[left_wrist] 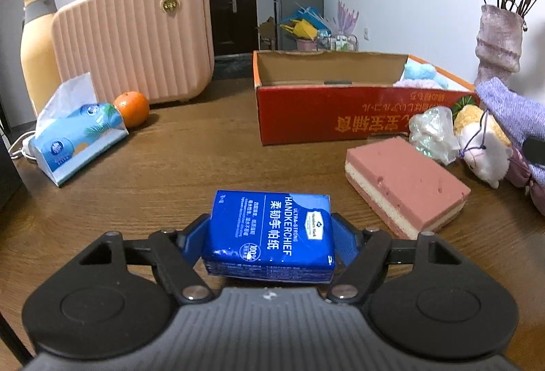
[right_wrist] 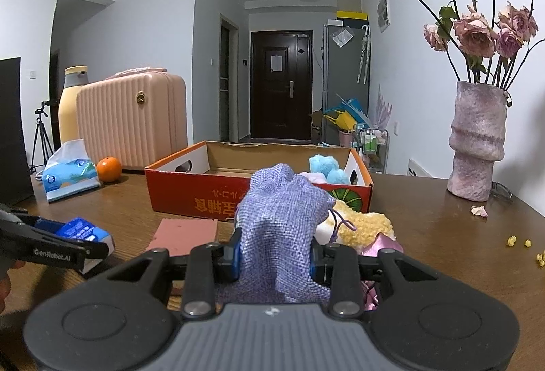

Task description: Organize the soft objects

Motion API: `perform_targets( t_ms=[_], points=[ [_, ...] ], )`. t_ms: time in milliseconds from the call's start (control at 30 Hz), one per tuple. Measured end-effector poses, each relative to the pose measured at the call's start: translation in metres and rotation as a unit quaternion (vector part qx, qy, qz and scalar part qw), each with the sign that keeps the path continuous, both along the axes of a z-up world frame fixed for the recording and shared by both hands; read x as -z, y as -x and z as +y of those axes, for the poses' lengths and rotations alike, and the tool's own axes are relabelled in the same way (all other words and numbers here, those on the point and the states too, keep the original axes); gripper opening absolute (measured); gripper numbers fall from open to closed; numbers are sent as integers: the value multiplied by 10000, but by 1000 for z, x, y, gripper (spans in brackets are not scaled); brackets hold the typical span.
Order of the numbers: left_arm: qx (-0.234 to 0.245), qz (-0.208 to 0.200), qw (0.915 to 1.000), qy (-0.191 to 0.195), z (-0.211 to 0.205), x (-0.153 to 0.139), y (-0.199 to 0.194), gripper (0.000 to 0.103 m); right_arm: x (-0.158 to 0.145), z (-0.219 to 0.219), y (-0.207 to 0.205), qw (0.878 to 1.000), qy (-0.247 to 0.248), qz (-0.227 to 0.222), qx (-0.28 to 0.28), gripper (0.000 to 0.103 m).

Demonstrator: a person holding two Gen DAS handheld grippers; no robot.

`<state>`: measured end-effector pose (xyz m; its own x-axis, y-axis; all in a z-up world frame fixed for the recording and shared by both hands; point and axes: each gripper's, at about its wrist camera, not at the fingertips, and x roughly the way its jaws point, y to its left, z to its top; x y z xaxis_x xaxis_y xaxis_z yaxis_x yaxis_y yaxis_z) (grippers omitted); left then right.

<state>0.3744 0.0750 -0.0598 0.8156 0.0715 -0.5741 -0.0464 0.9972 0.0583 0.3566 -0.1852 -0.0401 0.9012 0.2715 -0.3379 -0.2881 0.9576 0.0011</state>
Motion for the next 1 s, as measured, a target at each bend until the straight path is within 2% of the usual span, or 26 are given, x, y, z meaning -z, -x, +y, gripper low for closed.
perform_targets(
  t_ms=[400,1000],
  points=[
    [-122,-314,9991,248,-1,-15,7,75,-6,5,5,9998,-48,-147,-103,33],
    [-118,-802,9953,526,-42,-39,17,75,-20,20,10,9978,-69,-632,-179,33]
  ],
)
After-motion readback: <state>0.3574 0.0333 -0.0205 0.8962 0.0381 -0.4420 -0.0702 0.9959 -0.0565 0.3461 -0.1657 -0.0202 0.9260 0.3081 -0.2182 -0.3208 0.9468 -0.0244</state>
